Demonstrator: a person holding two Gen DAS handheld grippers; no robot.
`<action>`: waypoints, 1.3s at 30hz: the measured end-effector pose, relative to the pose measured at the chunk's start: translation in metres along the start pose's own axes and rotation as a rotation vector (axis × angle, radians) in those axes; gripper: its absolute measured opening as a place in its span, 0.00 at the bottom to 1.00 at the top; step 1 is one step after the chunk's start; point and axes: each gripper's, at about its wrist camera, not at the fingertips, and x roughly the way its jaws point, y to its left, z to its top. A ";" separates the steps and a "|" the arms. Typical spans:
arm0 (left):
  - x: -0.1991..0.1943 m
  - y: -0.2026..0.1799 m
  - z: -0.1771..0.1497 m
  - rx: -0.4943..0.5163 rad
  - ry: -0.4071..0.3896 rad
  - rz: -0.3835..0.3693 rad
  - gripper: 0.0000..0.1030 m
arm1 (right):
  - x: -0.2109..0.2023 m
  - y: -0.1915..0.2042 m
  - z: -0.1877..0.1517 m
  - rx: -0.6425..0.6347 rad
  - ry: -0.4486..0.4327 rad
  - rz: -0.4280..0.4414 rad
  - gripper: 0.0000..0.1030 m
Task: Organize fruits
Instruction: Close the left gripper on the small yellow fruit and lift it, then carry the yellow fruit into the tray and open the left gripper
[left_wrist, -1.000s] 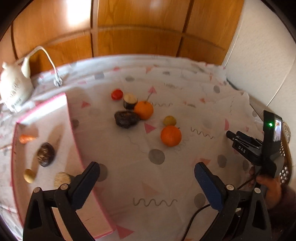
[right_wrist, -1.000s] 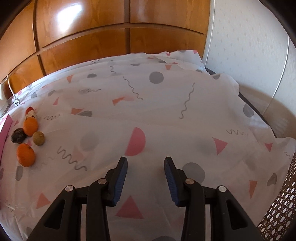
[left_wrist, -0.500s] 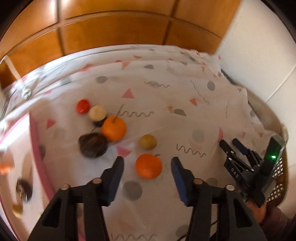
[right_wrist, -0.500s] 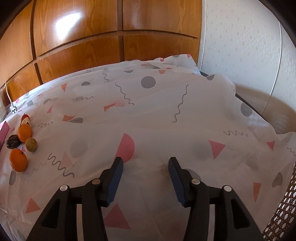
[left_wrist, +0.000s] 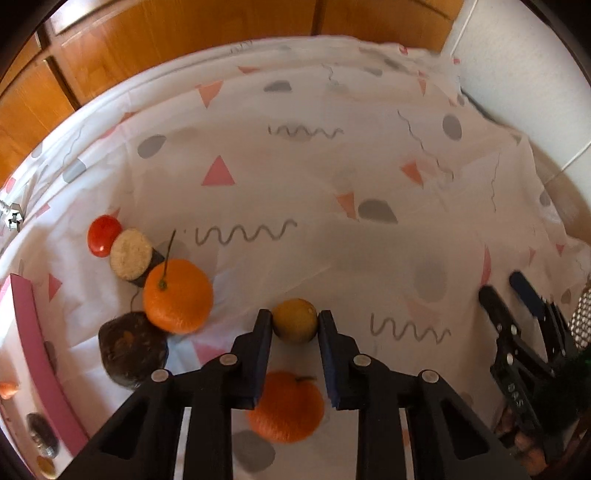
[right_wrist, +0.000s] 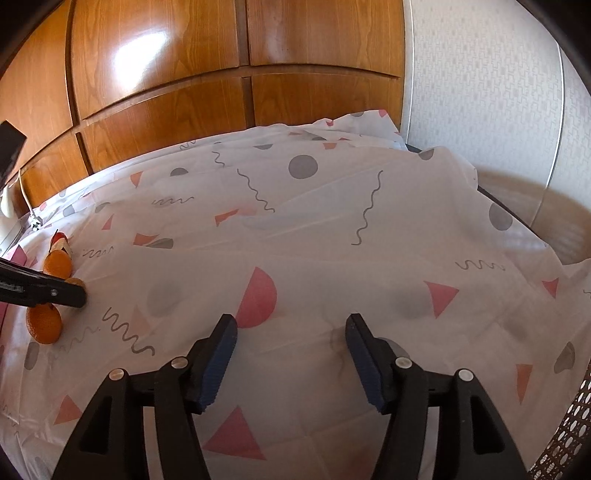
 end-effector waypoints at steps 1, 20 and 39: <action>0.000 0.001 -0.001 -0.009 -0.009 -0.003 0.24 | 0.000 0.000 0.000 -0.001 -0.001 0.000 0.61; -0.119 0.110 -0.079 -0.402 -0.353 0.050 0.24 | 0.001 0.003 0.000 -0.026 -0.006 -0.019 0.62; -0.144 0.230 -0.178 -0.814 -0.379 0.345 0.57 | 0.000 0.008 0.000 -0.057 -0.008 -0.053 0.62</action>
